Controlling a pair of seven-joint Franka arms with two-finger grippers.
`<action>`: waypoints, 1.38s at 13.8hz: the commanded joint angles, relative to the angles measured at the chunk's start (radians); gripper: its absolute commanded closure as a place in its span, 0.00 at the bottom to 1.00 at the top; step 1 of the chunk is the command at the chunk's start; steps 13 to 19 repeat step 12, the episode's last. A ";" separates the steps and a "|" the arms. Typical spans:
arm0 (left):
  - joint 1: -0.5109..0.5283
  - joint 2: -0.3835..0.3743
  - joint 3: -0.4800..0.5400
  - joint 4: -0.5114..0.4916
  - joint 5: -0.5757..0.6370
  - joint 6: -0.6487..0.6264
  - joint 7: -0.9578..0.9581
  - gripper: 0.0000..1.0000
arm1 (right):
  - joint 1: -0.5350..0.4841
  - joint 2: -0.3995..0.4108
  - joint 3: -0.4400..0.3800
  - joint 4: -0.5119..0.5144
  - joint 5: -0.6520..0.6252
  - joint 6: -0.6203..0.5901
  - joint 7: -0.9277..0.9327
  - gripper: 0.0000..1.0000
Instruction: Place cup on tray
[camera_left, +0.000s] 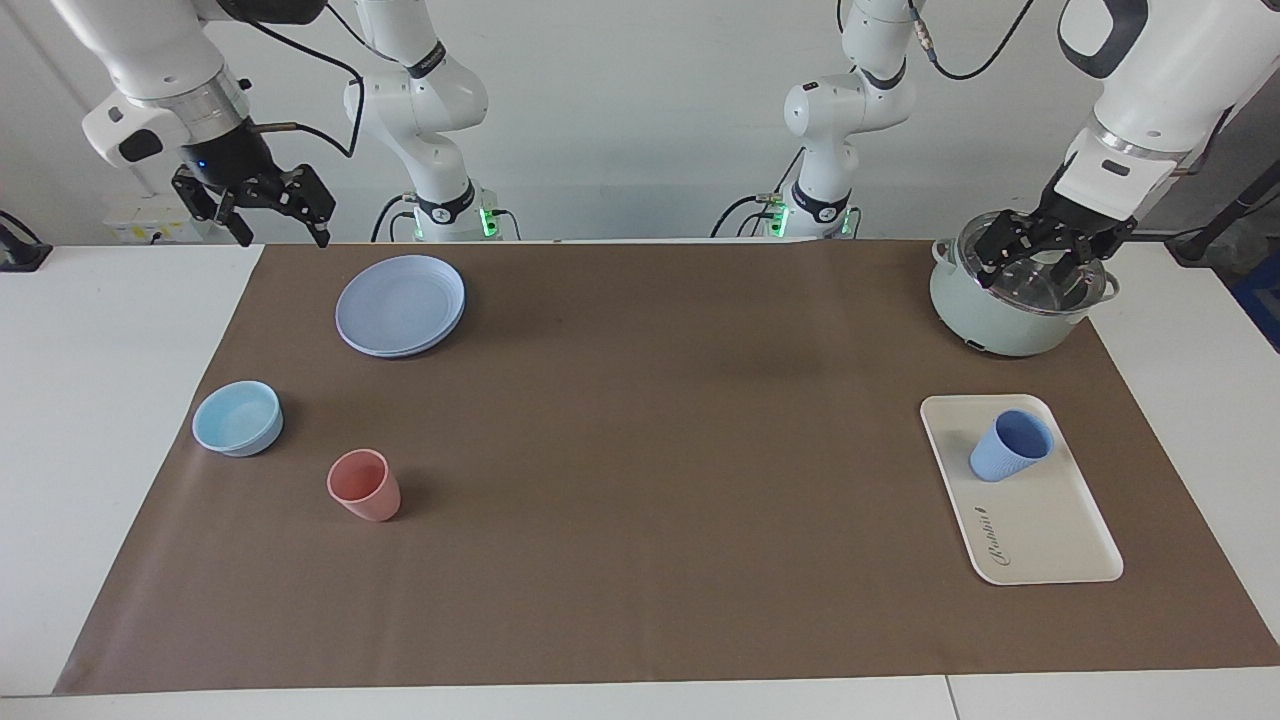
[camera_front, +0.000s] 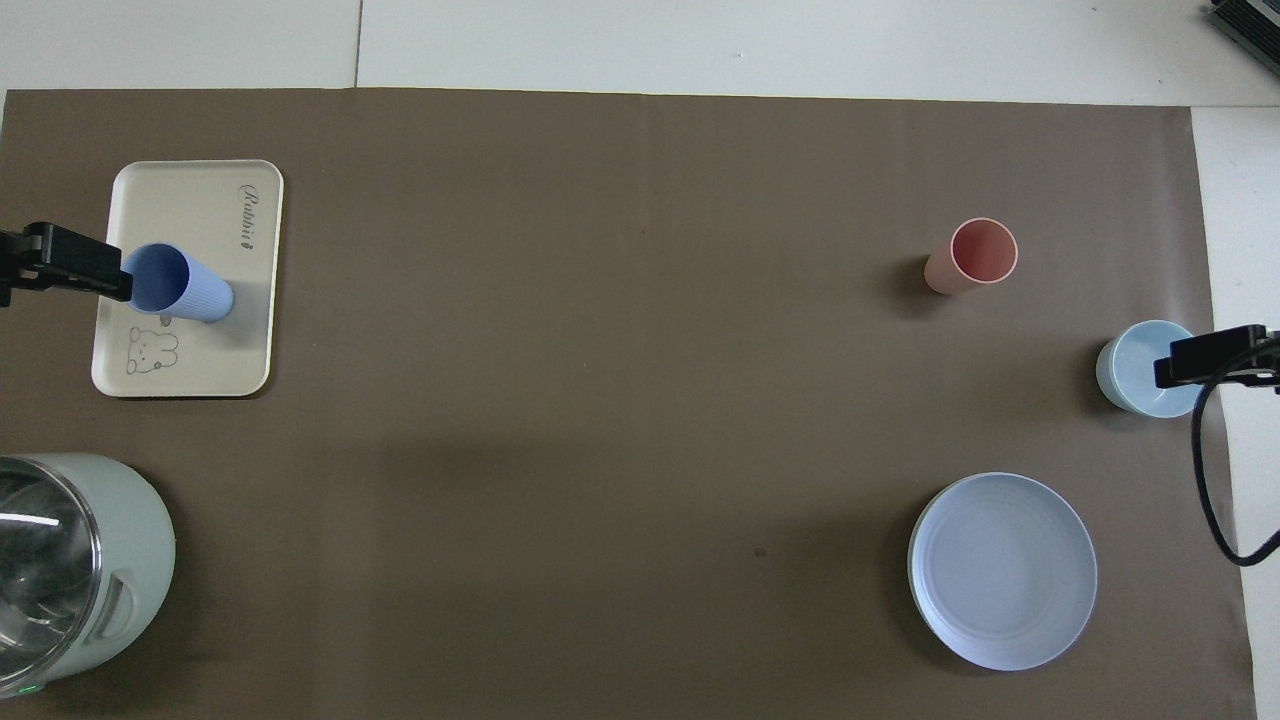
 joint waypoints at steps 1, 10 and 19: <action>0.007 -0.034 0.002 -0.037 -0.005 0.011 0.014 0.00 | -0.040 0.011 0.050 0.022 -0.023 -0.035 0.016 0.00; 0.017 -0.034 0.002 -0.038 -0.005 0.010 0.017 0.00 | -0.007 0.003 0.046 0.012 -0.045 -0.032 0.018 0.00; 0.015 -0.034 0.002 -0.038 -0.005 0.010 0.017 0.00 | -0.006 0.005 0.056 0.021 -0.048 -0.038 0.023 0.00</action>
